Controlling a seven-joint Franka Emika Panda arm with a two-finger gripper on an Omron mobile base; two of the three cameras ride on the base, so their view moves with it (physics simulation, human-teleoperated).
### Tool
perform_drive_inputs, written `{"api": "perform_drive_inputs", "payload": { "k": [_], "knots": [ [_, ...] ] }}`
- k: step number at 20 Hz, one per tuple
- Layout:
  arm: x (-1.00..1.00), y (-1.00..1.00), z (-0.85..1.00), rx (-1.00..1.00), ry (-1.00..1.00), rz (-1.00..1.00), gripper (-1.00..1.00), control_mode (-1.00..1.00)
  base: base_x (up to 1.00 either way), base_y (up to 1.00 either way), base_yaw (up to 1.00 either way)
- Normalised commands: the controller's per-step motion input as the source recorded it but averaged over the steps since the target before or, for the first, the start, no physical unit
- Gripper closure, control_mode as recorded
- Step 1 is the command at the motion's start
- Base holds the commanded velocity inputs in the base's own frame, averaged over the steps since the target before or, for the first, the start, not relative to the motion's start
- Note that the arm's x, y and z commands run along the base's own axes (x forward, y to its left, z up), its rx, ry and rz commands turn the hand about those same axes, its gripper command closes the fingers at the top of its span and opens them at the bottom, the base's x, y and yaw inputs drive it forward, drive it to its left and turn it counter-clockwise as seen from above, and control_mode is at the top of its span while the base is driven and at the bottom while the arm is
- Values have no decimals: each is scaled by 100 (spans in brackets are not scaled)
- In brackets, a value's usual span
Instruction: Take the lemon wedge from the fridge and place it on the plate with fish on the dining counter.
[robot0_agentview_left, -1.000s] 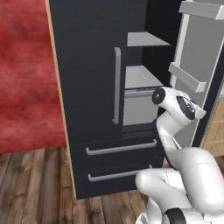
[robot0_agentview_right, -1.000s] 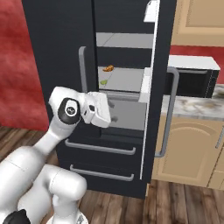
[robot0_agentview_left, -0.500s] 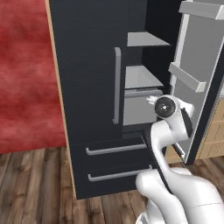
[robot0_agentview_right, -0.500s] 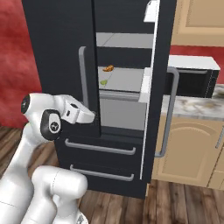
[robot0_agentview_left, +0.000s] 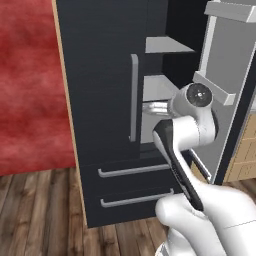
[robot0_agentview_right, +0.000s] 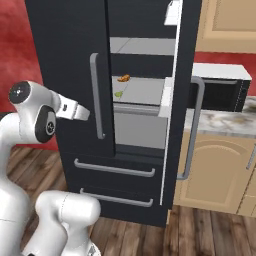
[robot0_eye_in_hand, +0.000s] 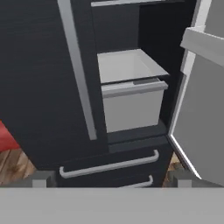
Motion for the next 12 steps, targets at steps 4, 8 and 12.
{"api": "perform_drive_inputs", "payload": {
  "k": [4,8,12],
  "knots": [
    [6,0,0,11,0,0,-100,-100,0,0,0],
    [46,21,0,3,-2,0,-100,-100,0,0,0],
    [55,57,0,0,0,-1,-100,-100,0,0,0]
  ]
}}
